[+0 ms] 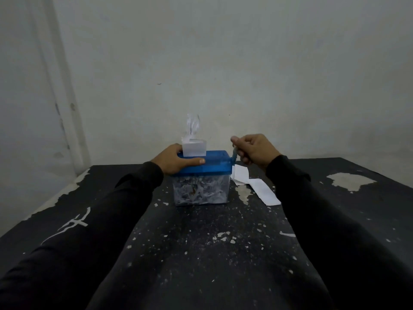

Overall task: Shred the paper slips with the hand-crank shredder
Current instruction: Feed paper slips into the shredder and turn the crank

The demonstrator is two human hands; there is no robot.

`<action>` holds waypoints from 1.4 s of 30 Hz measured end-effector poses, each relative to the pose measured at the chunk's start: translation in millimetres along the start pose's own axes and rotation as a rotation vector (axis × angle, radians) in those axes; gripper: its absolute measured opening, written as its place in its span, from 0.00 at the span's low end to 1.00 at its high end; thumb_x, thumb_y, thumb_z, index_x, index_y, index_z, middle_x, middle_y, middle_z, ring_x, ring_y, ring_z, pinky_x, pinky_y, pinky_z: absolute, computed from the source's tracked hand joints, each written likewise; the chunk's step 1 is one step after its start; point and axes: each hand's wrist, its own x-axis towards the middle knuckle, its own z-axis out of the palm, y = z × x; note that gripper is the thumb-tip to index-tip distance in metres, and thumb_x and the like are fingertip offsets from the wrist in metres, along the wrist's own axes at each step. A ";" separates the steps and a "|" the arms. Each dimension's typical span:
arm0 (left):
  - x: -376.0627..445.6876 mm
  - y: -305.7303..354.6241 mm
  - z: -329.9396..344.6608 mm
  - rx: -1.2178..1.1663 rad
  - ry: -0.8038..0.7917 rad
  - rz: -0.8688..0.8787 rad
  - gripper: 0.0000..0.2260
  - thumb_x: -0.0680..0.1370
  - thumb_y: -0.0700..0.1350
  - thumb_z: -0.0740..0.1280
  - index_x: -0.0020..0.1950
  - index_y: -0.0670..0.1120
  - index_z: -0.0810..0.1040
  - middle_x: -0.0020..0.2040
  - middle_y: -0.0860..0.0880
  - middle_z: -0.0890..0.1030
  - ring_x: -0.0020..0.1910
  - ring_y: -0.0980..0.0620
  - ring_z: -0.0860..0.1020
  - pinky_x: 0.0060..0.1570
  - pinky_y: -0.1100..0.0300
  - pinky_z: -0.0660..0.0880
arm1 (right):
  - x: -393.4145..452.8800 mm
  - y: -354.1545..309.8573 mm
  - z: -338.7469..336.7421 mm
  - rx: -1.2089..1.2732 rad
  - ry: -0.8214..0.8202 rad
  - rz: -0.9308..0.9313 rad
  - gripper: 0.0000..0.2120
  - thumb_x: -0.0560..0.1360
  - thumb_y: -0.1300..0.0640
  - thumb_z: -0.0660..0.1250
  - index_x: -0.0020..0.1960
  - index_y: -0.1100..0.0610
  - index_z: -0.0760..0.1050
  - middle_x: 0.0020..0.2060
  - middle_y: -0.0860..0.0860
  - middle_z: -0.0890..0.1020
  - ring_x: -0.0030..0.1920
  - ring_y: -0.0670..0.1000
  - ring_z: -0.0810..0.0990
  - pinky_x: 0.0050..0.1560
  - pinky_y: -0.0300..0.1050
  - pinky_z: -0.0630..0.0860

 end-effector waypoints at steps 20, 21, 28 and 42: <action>-3.8 6.8 2.0 -0.003 0.014 -0.084 0.10 0.73 0.52 0.78 0.42 0.51 0.79 0.33 0.61 0.81 0.30 0.68 0.78 0.34 0.73 0.70 | -27.2 84.2 45.8 -0.269 0.255 0.277 0.21 0.83 0.54 0.59 0.32 0.58 0.70 0.29 0.54 0.73 0.30 0.51 0.69 0.32 0.41 0.65; -5.0 8.9 1.0 0.003 0.023 -0.075 0.11 0.74 0.50 0.78 0.39 0.50 0.76 0.27 0.62 0.78 0.27 0.69 0.76 0.30 0.74 0.68 | -32.9 83.9 47.2 -0.245 0.289 0.261 0.21 0.83 0.53 0.59 0.32 0.58 0.70 0.31 0.55 0.73 0.31 0.51 0.68 0.34 0.44 0.65; -5.0 11.5 -0.7 0.064 0.010 -0.051 0.16 0.70 0.56 0.79 0.44 0.47 0.78 0.40 0.48 0.81 0.37 0.56 0.79 0.37 0.65 0.74 | -60.2 41.2 44.5 0.201 0.283 0.096 0.16 0.83 0.53 0.56 0.37 0.54 0.70 0.27 0.46 0.67 0.29 0.47 0.62 0.27 0.41 0.61; -3.1 -3.6 -0.7 0.078 0.025 0.015 0.48 0.58 0.77 0.75 0.55 0.35 0.80 0.50 0.32 0.80 0.48 0.34 0.80 0.43 0.51 0.70 | 63.0 48.6 32.9 -0.007 0.370 0.041 0.16 0.79 0.45 0.68 0.41 0.56 0.75 0.36 0.55 0.80 0.36 0.55 0.77 0.36 0.49 0.76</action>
